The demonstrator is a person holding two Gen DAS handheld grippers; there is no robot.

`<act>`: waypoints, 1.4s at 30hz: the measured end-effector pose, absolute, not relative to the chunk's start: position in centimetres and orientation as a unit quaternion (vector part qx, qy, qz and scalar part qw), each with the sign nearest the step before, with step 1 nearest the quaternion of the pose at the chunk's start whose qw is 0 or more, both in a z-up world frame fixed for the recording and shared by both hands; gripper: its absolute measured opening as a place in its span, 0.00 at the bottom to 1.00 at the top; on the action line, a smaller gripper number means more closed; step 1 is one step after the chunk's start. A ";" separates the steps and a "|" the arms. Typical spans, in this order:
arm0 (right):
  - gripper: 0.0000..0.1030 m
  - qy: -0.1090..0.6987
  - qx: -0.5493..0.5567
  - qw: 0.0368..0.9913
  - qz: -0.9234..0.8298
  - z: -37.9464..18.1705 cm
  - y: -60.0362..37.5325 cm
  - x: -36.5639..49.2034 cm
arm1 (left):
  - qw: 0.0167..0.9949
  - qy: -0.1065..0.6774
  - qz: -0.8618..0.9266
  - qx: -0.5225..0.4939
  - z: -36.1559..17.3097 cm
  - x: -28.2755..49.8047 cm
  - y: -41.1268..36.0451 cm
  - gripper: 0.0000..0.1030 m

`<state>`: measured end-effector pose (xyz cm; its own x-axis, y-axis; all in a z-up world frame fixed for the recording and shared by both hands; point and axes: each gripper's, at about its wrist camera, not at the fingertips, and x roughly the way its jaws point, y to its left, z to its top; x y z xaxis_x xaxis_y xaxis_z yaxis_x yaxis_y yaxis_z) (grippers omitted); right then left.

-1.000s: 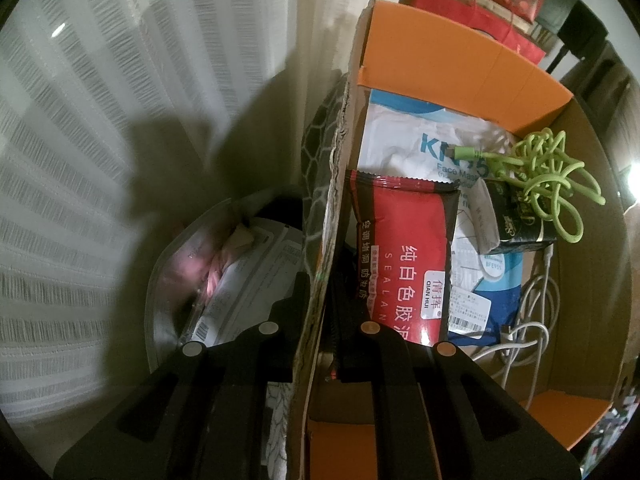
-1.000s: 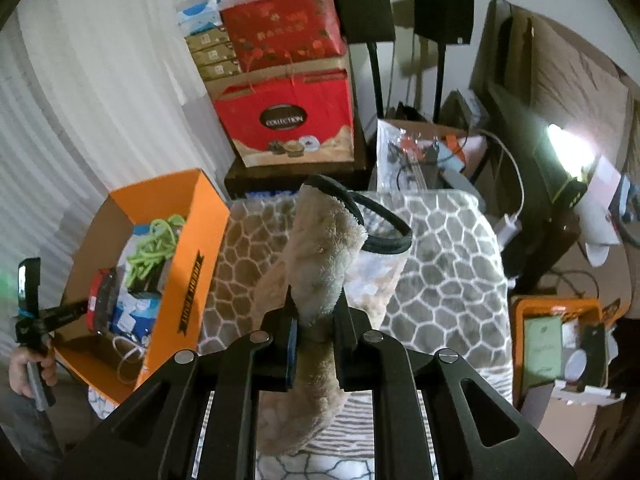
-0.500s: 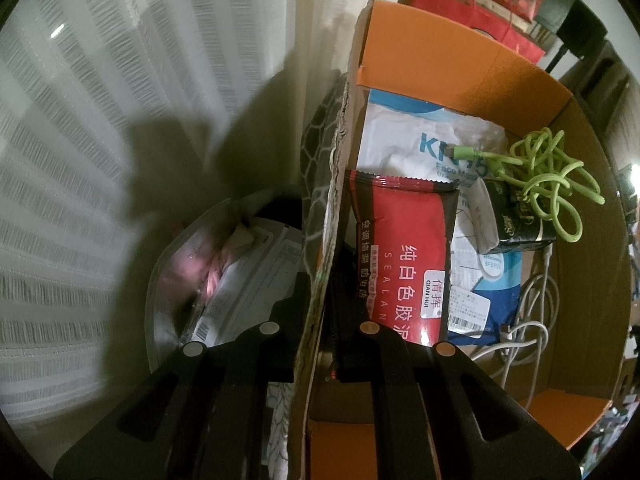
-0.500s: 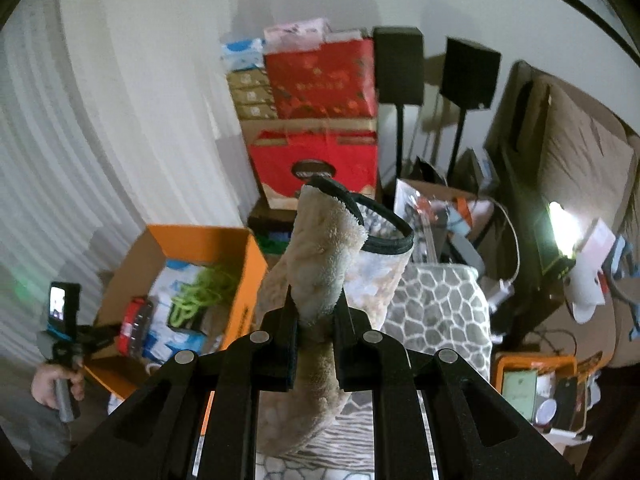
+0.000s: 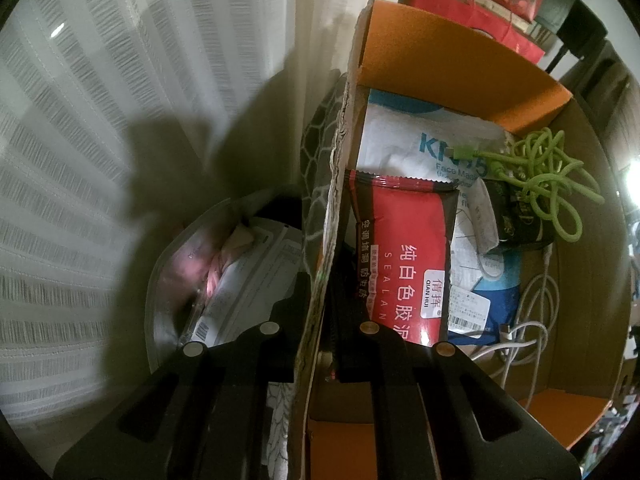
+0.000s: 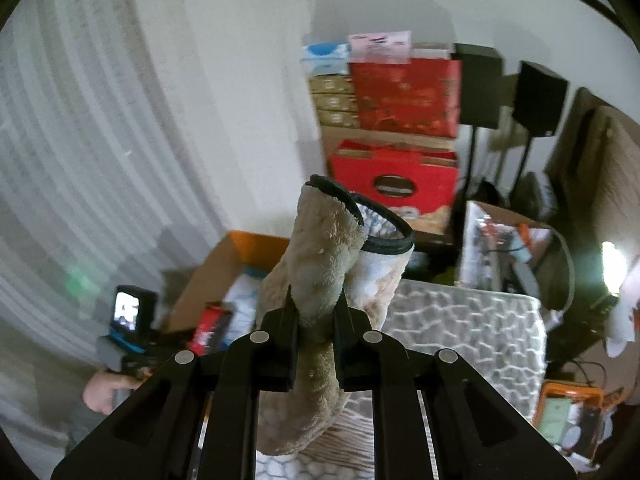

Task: Organize objects
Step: 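Carry the slipper over the orange box and lower it inside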

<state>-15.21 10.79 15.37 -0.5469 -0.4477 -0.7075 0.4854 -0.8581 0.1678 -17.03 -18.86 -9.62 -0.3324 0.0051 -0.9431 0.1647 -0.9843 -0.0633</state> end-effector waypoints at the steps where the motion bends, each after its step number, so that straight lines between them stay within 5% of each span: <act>1: 0.12 0.024 0.398 0.273 -0.876 15.1 9.9 -15.3 | 0.049 0.073 -0.813 0.576 -9.6 -17.0 -18.9 0.08; 22: 0.12 0.015 0.443 0.347 -0.827 6.0 1.9 -15.4 | 0.049 0.074 -0.813 0.576 -9.6 -17.1 -18.9 0.08; 42: 0.18 0.108 0.432 0.276 -0.852 -0.5 2.2 -17.1 | 0.050 0.074 -0.812 0.576 -9.6 -17.1 -18.9 0.08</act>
<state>-17.08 2.19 -0.46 -0.4749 -0.3769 -0.7952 0.5635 -0.8243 0.0542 -17.11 -18.91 -9.57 -0.3313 0.0044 -0.9435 0.1665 -0.9840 -0.0630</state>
